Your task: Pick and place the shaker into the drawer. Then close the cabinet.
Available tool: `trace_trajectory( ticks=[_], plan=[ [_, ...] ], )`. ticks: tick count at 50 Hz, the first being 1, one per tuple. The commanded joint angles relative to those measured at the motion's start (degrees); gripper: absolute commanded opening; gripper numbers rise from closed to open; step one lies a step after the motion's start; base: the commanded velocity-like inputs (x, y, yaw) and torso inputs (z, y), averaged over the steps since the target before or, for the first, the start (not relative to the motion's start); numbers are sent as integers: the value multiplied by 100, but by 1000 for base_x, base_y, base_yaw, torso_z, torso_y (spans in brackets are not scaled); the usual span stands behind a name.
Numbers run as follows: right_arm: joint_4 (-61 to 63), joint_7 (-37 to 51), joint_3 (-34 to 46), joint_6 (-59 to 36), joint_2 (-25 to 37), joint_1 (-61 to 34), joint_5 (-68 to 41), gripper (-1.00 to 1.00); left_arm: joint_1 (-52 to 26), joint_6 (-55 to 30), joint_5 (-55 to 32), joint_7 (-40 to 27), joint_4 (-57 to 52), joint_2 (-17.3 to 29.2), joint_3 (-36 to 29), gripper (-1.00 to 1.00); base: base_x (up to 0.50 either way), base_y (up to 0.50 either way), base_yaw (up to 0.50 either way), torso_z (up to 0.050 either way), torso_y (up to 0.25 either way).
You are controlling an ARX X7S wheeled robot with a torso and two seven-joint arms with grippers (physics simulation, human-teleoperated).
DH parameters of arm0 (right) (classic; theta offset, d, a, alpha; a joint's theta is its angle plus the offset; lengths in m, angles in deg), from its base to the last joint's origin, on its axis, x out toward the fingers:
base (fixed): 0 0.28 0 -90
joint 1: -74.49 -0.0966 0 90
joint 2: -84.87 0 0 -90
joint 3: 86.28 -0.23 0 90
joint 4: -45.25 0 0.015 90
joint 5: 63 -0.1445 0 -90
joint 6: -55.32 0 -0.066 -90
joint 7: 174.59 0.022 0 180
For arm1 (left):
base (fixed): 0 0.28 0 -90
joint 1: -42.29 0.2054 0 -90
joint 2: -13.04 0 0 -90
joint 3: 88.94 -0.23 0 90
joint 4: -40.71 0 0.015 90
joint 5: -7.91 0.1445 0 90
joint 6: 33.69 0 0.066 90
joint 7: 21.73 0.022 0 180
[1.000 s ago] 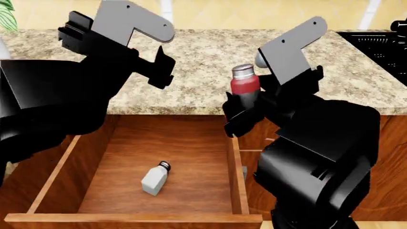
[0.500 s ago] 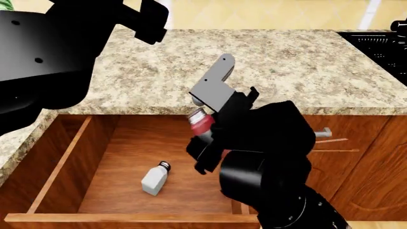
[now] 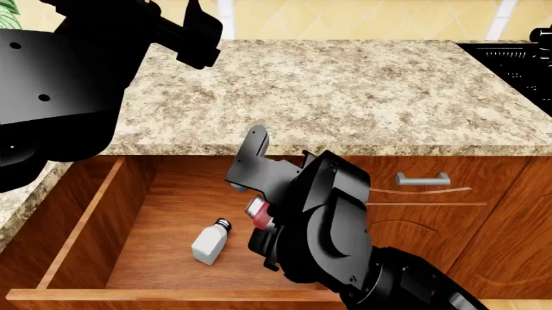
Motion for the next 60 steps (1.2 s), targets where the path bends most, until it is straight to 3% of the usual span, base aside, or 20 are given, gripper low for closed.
trace_trajectory(
  ticks=[1,25,26,36,42,49,55,60],
  plan=[
    [-241,409,177,278,-83,314,-348,-100,138,5,-22,-75,-89,90,-20,100,0,0,0,0,0],
    [-206,1240,381,100,-32,475,-1251,-100,188,-26,-130,-158,-150,138,9,100,0,0,0,0,0],
    [-214,1278,375,88,-34,456,-1244,100,185,-31,-136,-158,-157,142,10,100,0,0,0,0,0],
    [264,1770,-544,-396,-113,-345,-1616,100,137,-62,-194,-199,-194,147,43,100,0,0,0,0,0],
    [684,1623,-877,-731,-32,-805,-1670,100,62,-89,-210,-198,-206,133,56,100,0,0,0,0,0],
    [1032,1067,-1689,-790,-130,-1194,-701,100,181,24,-490,-401,-240,122,304,100,0,0,0,0,0],
    [1845,2214,-2714,-793,-134,-1208,-809,100,421,234,-876,-543,-533,90,537,100,0,0,0,0,0],
    [2418,2250,-2931,-795,-135,-951,-63,100,704,385,-1240,-757,-831,66,675,100,0,0,0,0,0]
  ],
)
